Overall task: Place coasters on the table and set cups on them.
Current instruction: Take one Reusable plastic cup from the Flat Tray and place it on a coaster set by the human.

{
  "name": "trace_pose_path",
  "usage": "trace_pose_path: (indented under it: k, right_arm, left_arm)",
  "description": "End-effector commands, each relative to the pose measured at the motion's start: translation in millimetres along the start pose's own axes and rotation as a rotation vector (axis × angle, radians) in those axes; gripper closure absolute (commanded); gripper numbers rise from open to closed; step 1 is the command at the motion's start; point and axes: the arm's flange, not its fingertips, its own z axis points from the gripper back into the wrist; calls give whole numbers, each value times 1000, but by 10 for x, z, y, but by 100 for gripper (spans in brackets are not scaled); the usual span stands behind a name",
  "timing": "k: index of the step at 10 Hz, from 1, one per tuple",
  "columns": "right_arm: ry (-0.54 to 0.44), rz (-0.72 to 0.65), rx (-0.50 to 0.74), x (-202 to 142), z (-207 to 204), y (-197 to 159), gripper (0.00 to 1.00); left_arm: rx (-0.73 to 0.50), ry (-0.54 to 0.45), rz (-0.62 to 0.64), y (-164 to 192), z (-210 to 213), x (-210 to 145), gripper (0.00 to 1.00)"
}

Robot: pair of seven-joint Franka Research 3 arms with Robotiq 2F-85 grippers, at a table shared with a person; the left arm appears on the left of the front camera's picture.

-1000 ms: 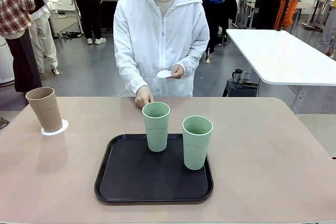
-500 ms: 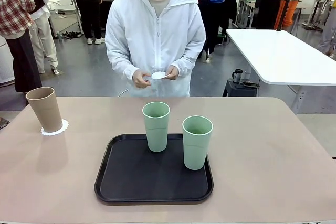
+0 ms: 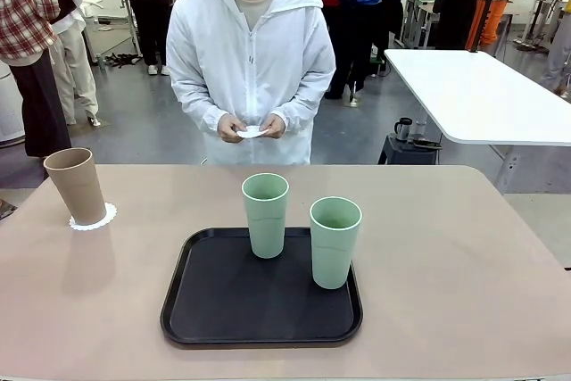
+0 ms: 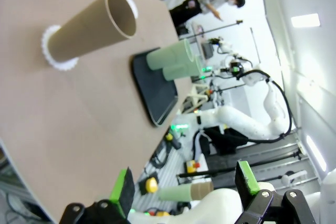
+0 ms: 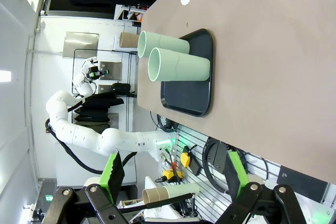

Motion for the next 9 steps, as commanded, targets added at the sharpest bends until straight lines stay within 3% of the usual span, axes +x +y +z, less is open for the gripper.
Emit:
trace_pose_path:
  k: [1,9]
  right_arm:
    - [-3,3,12,6,4,2,0]
    - [-3,3,12,6,4,2,0]
  left_arm:
    - [2,-3,4,2,2,-14,0]
    - [2,-3,4,2,2,-14,0]
